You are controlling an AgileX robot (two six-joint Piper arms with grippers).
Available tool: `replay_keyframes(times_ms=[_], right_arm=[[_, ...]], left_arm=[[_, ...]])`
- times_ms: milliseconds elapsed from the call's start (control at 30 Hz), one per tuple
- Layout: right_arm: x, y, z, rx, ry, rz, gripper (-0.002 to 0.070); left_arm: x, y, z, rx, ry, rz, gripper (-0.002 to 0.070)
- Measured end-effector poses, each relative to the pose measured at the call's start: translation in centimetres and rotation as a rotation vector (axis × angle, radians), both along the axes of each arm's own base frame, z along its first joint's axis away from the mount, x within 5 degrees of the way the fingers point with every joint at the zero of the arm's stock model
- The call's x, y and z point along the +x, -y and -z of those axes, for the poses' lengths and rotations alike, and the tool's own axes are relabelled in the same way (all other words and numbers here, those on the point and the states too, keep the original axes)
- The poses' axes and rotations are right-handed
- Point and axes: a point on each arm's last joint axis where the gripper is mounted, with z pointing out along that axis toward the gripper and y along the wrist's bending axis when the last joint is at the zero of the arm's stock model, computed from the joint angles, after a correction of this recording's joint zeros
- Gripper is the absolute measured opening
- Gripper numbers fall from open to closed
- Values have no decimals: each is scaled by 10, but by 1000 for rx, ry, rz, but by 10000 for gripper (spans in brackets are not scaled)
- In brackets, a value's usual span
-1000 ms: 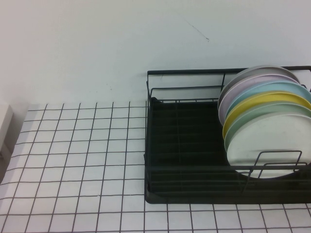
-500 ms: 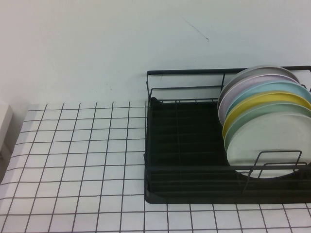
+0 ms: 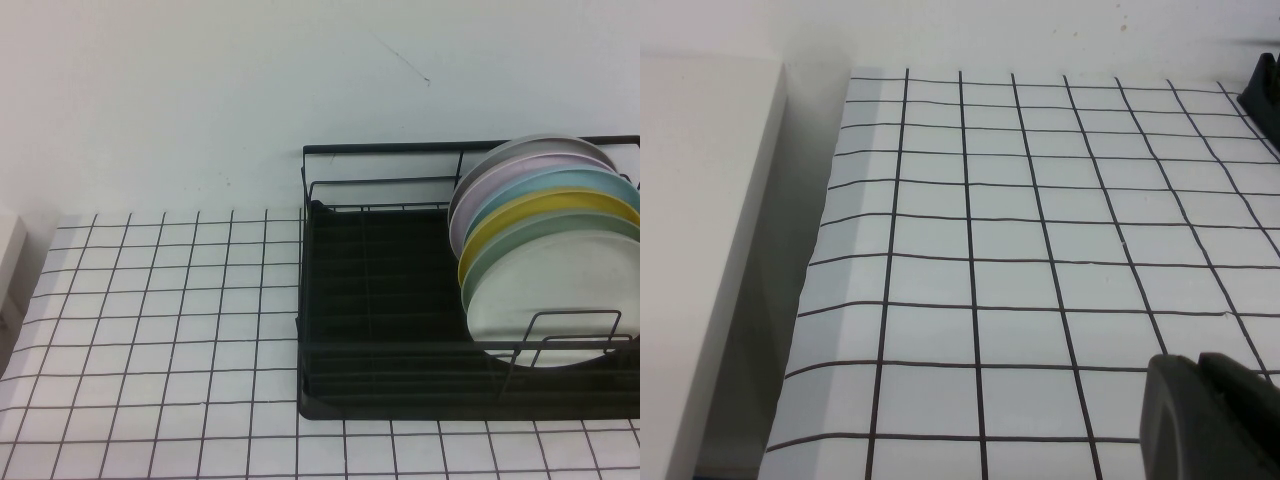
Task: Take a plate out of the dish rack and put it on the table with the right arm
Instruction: Grasp the plate from the shelf
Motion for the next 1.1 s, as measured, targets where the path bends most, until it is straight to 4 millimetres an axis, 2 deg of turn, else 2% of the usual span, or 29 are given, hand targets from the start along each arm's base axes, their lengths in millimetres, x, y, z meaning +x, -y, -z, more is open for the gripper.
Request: replay_keyframes(times_ms=[333, 700, 867, 1000, 1100], right_arm=[[32, 3, 23, -62, 40, -13, 472], [59, 3, 50, -79, 41, -37, 468], [69, 3, 56, -72, 45, -35, 468], [75, 0, 60, -43, 49, -55, 440], [79, -3, 63, -31, 59, -65, 364]], left_arm=[[0, 0, 0, 0, 0, 0, -3], [0, 0, 0, 0, 0, 0, -3], [0, 0, 0, 0, 0, 0, -3], [0, 0, 0, 0, 0, 0, -3], [0, 0, 0, 0, 0, 0, -3]])
